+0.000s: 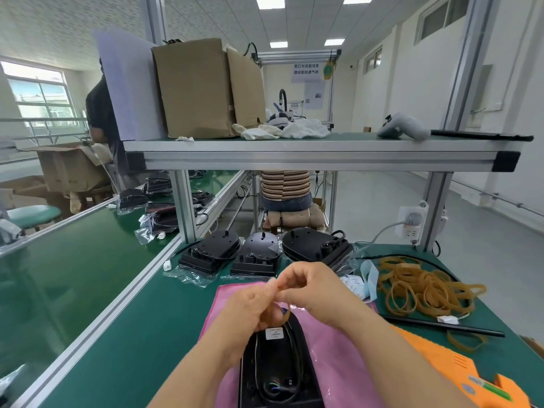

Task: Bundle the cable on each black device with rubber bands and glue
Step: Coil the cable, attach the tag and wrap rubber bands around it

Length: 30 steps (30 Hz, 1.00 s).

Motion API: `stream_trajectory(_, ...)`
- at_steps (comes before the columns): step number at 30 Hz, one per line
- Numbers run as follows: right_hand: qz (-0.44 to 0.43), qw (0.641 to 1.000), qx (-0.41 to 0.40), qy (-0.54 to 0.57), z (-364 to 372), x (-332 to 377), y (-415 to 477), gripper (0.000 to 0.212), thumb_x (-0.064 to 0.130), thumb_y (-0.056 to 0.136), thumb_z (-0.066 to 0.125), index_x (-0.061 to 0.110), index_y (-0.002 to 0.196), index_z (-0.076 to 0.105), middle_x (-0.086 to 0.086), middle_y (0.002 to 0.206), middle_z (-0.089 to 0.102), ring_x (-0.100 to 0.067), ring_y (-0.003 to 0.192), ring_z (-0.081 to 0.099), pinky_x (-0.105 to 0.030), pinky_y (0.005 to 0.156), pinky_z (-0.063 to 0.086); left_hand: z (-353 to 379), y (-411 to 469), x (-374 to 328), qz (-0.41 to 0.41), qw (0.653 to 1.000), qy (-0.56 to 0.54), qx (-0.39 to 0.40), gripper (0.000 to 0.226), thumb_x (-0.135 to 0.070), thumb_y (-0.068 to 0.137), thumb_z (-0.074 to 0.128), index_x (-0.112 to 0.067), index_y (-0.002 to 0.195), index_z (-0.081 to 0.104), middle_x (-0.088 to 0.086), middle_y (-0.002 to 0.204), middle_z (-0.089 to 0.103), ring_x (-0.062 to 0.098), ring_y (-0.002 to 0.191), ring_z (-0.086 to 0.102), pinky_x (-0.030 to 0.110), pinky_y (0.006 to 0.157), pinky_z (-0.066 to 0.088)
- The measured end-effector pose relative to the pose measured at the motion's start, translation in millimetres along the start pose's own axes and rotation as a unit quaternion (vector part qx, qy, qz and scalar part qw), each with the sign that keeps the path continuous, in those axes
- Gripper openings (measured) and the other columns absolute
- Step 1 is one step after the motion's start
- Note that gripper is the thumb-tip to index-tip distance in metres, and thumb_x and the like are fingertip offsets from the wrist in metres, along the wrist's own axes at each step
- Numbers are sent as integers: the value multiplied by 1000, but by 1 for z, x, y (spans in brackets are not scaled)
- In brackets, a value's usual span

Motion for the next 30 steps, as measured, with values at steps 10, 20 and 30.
stream_trajectory(10, 281, 936, 31, -208, -7, -79, 1, 48, 55, 93, 50, 8, 87, 62, -13, 82, 70, -22, 64, 61, -34, 73, 58, -70, -12, 21, -133, 963, -107, -209, 40, -41, 99, 51, -4, 91, 65, 10, 68, 70, 24, 63, 65, 33, 66, 52)
stream_trajectory(20, 331, 930, -29, 158, 17, -89, 2, 45, 43, 67, 87, 13, 83, 57, -1, 52, 48, -10, 44, 35, -19, 43, 23, -56, -12, 36, -207, 967, 27, -149, 22, -12, 98, 39, 0, 104, 57, 12, 70, 71, 21, 47, 63, 18, 45, 34)
stream_trajectory(30, 330, 922, 56, 198, 0, -86, -10, 29, 22, 73, 85, 17, 71, 56, 0, 58, 45, -7, 45, 30, -17, 42, 16, -51, -15, 33, -169, 974, -130, -76, 25, -17, 100, 47, -5, 115, 62, 13, 79, 72, 15, 51, 58, 24, 52, 49)
Point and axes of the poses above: each hand's wrist, its own y-axis towards the middle knuckle, its own z-axis out of the palm, x = y × z, the point moved 3 cm from there along y, towards the middle knuckle
